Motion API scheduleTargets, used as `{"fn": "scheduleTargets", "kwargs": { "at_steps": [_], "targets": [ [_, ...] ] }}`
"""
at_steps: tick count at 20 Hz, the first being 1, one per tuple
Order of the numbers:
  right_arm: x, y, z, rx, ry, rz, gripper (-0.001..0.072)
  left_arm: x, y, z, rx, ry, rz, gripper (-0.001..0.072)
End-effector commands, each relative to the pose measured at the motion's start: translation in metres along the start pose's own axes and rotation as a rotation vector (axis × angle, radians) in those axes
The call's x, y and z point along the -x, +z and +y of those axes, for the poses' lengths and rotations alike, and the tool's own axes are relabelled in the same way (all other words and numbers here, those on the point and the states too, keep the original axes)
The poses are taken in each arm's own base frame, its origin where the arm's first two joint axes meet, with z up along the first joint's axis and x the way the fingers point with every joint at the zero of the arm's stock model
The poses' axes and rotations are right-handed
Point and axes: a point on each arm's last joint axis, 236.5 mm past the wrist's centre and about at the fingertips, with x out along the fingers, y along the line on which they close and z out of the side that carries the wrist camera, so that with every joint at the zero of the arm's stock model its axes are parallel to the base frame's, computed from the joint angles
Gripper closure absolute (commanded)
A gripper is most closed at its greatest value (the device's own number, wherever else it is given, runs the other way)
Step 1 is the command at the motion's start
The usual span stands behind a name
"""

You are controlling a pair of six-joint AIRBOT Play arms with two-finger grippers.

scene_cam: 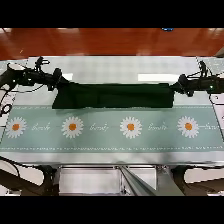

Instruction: Fold the shirts.

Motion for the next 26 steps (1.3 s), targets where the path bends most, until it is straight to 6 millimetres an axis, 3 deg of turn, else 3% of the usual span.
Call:
{"fn": "scheduleTargets", "kwargs": {
  "at_steps": [1,2,3,4,7,10,12,14,15,17,21,23,26],
  "targets": [
    [-0.022,0.009,-0.004,-0.028,0.014,-0.018,0.0686,-0.015,0.009,0.010,0.019,0.003,0.013,0.0689],
    [-0.028,0.011,-0.007,-0.029,0.004,-0.025,0.0632,-0.017,0.007,0.012,0.024,0.004,0.022,0.0610],
    [-0.032,0.013,-0.009,-0.029,-0.005,-0.037,0.0406,-0.017,0.003,0.012,0.024,0.001,0.041,0.0363],
    [-0.033,0.017,-0.009,-0.021,-0.012,-0.053,0.0303,-0.013,0.000,0.013,0.022,0.001,0.059,0.0204],
    [-0.003,0.030,-0.005,0.025,-0.024,-0.077,0.0301,0.026,-0.009,0.024,0.009,0.039,0.135,0.0202],
    [0.069,0.041,-0.014,0.036,-0.054,-0.104,0.0301,0.095,-0.002,0.036,-0.054,0.171,0.038,0.0201],
    [0.118,0.043,-0.036,0.022,-0.111,-0.161,0.0301,0.141,0.009,0.023,-0.112,0.217,-0.146,0.0201],
    [0.145,0.036,-0.061,-0.034,-0.143,-0.209,0.0301,0.177,0.007,0.002,-0.200,0.252,-0.366,0.0201],
    [0.146,0.028,-0.074,-0.077,-0.148,-0.217,0.0301,0.186,-0.005,-0.005,-0.219,0.264,-0.453,0.0202],
    [0.128,0.009,-0.094,-0.140,-0.147,-0.196,0.0300,0.180,-0.041,-0.008,-0.247,0.273,-0.533,0.0202],
    [0.067,-0.013,-0.082,-0.147,-0.058,-0.084,0.0294,0.129,-0.106,-0.003,-0.259,0.242,-0.441,0.0201],
    [0.039,-0.017,-0.074,-0.153,-0.026,-0.043,0.0294,0.110,-0.118,-0.008,-0.271,0.227,-0.387,0.0202],
    [0.006,-0.023,-0.064,-0.172,0.026,0.010,0.0294,0.098,-0.122,-0.018,-0.265,0.189,-0.366,0.0202]
  ]
}}
